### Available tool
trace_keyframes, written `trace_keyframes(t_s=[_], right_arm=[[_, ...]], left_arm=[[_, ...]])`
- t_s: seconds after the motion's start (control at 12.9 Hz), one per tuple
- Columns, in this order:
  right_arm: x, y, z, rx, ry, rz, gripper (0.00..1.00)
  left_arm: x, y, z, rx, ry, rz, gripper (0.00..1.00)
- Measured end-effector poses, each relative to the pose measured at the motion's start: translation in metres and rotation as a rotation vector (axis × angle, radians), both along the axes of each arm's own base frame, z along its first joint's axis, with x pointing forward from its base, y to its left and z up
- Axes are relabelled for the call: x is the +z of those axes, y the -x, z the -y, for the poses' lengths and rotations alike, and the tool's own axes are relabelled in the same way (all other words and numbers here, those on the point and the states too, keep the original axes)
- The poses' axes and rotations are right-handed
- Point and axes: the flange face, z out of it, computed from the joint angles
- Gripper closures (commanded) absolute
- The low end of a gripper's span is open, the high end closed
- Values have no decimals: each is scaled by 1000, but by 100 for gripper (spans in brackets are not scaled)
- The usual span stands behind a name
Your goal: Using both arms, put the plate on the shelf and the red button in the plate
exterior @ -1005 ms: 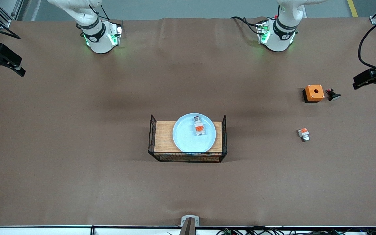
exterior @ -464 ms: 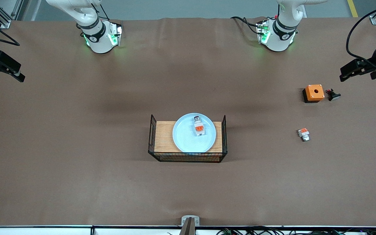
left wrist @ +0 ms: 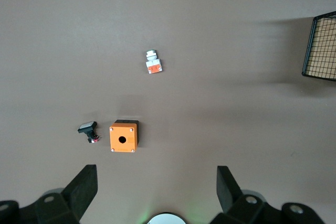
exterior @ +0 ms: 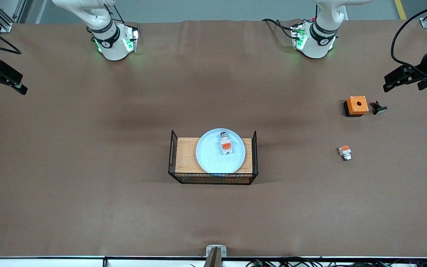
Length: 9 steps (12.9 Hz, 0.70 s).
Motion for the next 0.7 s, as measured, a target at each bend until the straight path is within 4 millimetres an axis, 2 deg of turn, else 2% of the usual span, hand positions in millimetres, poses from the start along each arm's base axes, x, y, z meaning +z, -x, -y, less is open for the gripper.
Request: trace_keyframes(t_s=[0.31, 0.7], right_arm=[[0, -21, 0, 2, 2, -34, 0], [3, -27, 1, -1, 3, -30, 0]], left_arm=[[0, 1, 20, -37, -1, 0, 0], [0, 1, 22, -40, -1, 1, 0]])
